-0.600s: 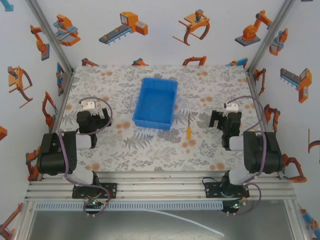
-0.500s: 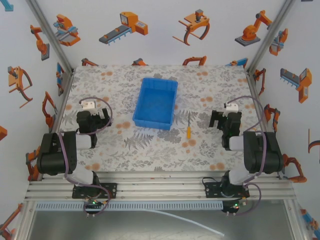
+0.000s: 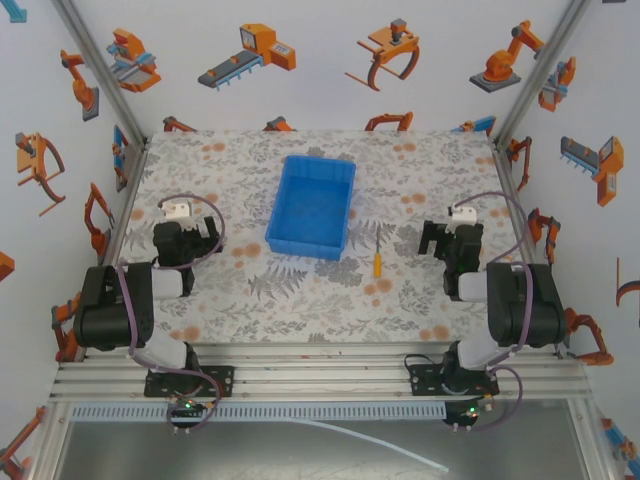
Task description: Put the screwdriver in the bin
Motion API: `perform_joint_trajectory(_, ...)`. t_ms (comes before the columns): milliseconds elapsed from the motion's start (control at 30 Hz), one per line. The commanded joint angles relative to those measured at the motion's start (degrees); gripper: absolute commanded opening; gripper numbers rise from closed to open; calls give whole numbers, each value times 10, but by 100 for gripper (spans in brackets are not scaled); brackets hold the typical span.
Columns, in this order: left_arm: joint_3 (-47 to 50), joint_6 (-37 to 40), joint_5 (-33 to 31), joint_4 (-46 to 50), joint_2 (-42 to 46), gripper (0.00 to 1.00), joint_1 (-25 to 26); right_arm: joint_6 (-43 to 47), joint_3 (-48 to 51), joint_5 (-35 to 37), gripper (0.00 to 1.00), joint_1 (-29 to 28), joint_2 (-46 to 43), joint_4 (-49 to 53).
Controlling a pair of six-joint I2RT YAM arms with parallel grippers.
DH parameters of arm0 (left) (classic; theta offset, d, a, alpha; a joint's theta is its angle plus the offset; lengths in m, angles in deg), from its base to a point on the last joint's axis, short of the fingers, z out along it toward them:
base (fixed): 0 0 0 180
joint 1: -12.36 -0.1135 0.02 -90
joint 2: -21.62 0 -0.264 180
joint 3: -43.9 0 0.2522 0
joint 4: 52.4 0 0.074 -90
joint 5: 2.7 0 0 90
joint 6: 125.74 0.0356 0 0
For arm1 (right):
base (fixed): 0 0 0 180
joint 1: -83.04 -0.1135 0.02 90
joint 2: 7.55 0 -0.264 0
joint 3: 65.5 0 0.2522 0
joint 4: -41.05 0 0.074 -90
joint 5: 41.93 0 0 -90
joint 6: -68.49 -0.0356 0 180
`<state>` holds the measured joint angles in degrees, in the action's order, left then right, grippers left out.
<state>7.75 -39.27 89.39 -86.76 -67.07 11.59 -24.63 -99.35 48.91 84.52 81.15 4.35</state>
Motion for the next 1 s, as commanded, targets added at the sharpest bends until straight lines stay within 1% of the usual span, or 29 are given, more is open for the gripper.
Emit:
perform_joint_trajectory(0, -10, 11, -4, 3, 3, 97, 2, 6, -11, -3, 99, 4, -2, -16)
perform_joint_trajectory(367, -13, 13, -6, 9, 5, 97, 5, 5, -11, -2, 99, 4, -2, -16)
perform_joint_trajectory(467, -13, 14, -4, 7, 7, 97, 5, -5, -16, 24, 99, 4, -1, -7)
perform_joint_trajectory(533, -36, 12, -11, 70, 26, 97, 5, -15, -18, 50, 99, 4, -2, -1)
perform_joint_trajectory(633, -109, 15, -12, 211, 40, 97, 6, -18, -16, 56, 99, 3, -2, -4)
perform_joint_trajectory(667, -126, 16, -15, 241, 43, 97, 5, -17, -16, 56, 99, 3, -2, -4)
perform_joint_trajectory(800, -151, 22, -7, 306, 80, 97, 5, -17, -15, 58, 99, 4, -3, -5)
perform_joint_trajectory(867, -180, 17, -1, 383, 101, 97, 5, -20, -15, 61, 99, 5, -18, 0)
perform_joint_trajectory(900, -195, 14, 1, 414, 109, 97, 5, -23, -22, 69, 99, 4, -35, 26)
perform_joint_trajectory(967, -223, 5, 1, 482, 125, 97, 6, -30, -52, 96, 99, 4, -78, 118)
